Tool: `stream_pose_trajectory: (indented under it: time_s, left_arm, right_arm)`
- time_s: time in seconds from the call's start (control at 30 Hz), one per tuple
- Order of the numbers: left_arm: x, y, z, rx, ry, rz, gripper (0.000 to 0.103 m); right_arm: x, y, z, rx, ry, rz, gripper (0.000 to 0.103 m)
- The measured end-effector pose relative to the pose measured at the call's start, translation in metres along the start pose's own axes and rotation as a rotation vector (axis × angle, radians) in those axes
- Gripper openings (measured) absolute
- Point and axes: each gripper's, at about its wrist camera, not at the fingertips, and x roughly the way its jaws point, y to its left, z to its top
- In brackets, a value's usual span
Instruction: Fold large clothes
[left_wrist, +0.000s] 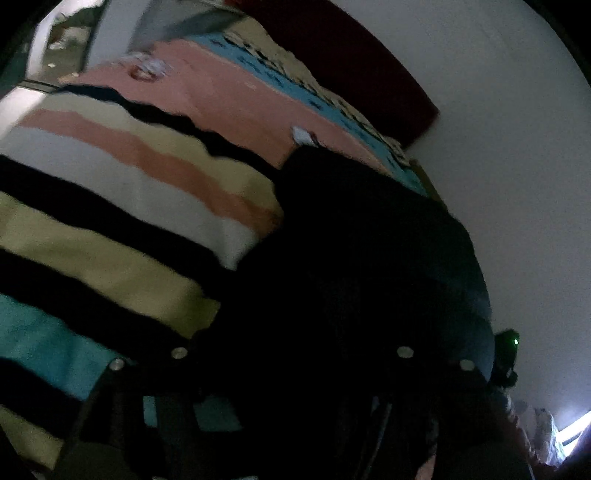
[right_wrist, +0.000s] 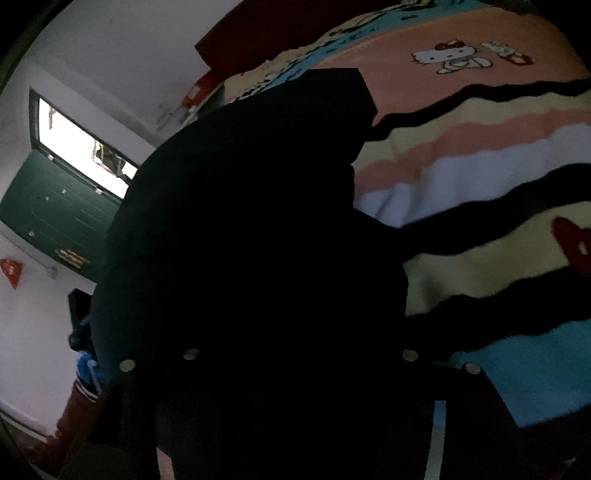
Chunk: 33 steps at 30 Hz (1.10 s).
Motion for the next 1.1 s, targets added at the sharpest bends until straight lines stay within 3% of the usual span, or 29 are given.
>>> stream_pose_trajectory:
  time_s: [0.1, 0.13, 0.2, 0.27, 0.43, 0.57, 0.83, 0.97, 1.1]
  left_arm:
    - [-0.027, 0.005, 0.007, -0.007, -0.039, 0.072, 0.061]
    - [-0.037, 0.004, 0.007, -0.004, -0.048, 0.092, 0.061]
    - [-0.049, 0.003, 0.012, 0.009, -0.064, 0.115, 0.061]
    - [-0.059, -0.007, 0.015, 0.031, -0.077, 0.135, 0.061]
    - [-0.063, -0.057, 0.016, 0.115, -0.092, 0.157, 0.061]
    - [-0.025, -0.108, 0.021, 0.211, -0.083, 0.183, 0.061]
    - [0.067, -0.188, 0.034, 0.386, -0.076, 0.268, 0.061]
    - [0.099, -0.190, 0.046, 0.402, -0.084, 0.298, 0.061]
    - [0.117, -0.147, 0.056, 0.300, -0.074, 0.295, 0.065]
  right_arm:
    - [-0.010, 0.005, -0.007, -0.010, -0.010, -0.043, 0.074]
    - [-0.015, 0.005, -0.007, -0.011, -0.026, -0.063, 0.090]
    - [-0.027, 0.000, -0.008, 0.008, -0.050, -0.066, 0.092]
    - [-0.043, -0.003, -0.010, 0.009, -0.067, -0.120, 0.092]
    - [-0.068, 0.020, -0.008, -0.040, -0.126, -0.175, 0.092]
    - [-0.065, 0.060, 0.009, -0.096, -0.188, -0.193, 0.092]
    - [-0.012, 0.125, 0.048, -0.213, -0.254, -0.270, 0.092]
    - [0.018, 0.132, 0.061, -0.271, -0.263, -0.321, 0.092]
    - [0.035, 0.097, 0.066, -0.193, -0.248, -0.296, 0.095]
